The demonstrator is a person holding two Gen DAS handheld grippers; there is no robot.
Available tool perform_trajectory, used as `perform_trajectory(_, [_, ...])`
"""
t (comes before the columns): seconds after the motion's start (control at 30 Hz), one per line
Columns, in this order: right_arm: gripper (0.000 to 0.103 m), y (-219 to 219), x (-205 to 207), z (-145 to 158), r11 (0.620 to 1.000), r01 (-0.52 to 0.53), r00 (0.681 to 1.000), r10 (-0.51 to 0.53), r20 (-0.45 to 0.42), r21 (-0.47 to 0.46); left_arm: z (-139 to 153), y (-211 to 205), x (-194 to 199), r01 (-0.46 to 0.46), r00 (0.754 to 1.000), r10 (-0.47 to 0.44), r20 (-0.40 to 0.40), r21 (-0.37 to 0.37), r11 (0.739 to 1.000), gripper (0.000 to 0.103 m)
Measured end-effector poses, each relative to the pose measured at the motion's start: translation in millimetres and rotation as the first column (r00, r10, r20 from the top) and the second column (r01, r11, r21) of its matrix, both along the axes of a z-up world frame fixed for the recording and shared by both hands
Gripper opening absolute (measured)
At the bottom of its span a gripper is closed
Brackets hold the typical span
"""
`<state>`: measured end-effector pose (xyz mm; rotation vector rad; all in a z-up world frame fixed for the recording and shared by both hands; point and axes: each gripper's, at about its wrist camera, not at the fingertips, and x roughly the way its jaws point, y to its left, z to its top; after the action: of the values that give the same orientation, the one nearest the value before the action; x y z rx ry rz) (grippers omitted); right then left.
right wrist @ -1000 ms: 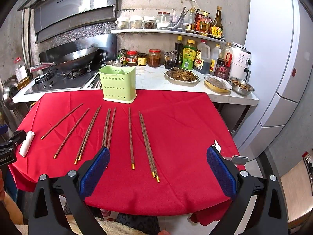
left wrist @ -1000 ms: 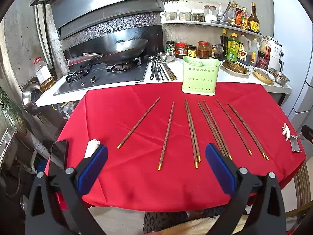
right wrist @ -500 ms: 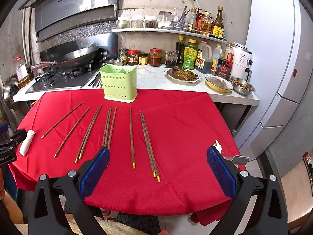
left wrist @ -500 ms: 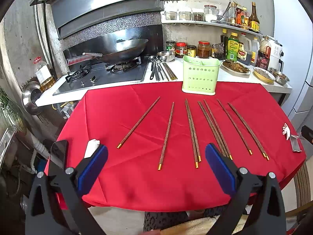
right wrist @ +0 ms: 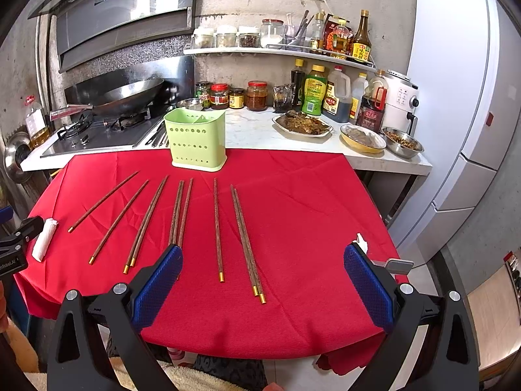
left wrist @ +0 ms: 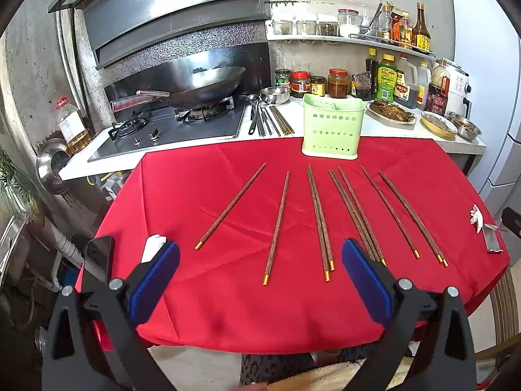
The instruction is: Organize utensils
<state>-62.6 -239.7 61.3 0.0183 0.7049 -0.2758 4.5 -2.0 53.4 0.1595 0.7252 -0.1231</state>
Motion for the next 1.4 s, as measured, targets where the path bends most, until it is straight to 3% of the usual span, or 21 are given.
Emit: perform_trajectory(1.4, [0.097,-2.4,-0.2,1.1,1.0,-0.002,1.0,0.002,-0.002,0.001,4.0,4.8,1.2,0.001,1.0,-0.001,0.008,0.0,1.0,0.097])
